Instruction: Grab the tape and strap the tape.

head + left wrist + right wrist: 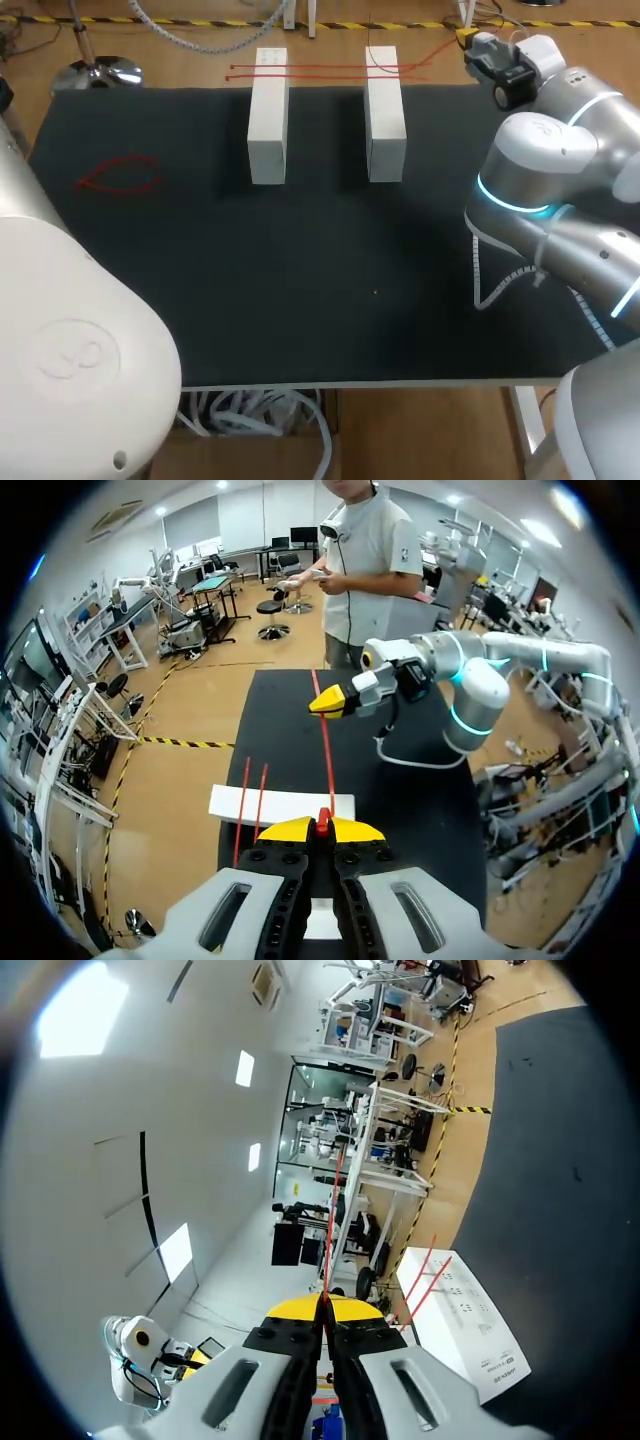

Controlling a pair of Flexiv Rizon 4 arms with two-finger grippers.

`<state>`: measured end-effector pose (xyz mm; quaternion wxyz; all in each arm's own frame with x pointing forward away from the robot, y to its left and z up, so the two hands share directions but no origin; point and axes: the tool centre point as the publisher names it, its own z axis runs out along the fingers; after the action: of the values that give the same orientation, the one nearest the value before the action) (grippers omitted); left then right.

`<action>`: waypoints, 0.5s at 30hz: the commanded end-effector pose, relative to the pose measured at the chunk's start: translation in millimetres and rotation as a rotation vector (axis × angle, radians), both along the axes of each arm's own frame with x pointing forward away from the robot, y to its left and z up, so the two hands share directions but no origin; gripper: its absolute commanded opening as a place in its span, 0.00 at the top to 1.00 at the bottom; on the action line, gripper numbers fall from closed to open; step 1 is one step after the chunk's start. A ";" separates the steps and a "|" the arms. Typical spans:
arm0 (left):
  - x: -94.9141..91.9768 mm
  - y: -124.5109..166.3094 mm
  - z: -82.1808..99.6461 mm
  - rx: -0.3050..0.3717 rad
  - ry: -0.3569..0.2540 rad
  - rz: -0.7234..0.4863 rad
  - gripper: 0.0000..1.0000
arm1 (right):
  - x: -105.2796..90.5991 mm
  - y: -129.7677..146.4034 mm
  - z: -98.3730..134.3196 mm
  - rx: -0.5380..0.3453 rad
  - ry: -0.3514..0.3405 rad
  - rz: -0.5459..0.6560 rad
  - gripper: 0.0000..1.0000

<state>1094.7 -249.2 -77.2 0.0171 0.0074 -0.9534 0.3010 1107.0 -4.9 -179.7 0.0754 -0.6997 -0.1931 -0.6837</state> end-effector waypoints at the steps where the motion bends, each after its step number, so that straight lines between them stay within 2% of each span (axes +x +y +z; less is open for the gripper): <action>1: 7.5 -14.1 0.0 0.041 0.026 -0.016 1.00 | 1.0 0.0 1.0 -0.004 -0.004 0.012 1.00; 6: 7.3 -13.1 1.4 0.062 0.027 -0.008 1.00 | 2.8 0.9 2.6 -0.013 -0.009 0.022 1.00; 13: 8.2 -14.0 1.5 0.034 0.014 -0.024 1.00 | 4.1 1.1 3.5 -0.032 -0.016 0.029 1.00; 15: 8.1 -14.0 1.7 0.035 0.016 -0.021 1.00 | 4.2 1.1 4.2 -0.063 -0.021 0.036 1.00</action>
<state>1102.3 -264.6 -74.8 0.0264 0.0006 -0.9584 0.2844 1110.2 -2.4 -177.5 0.0647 -0.6883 -0.2218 -0.6876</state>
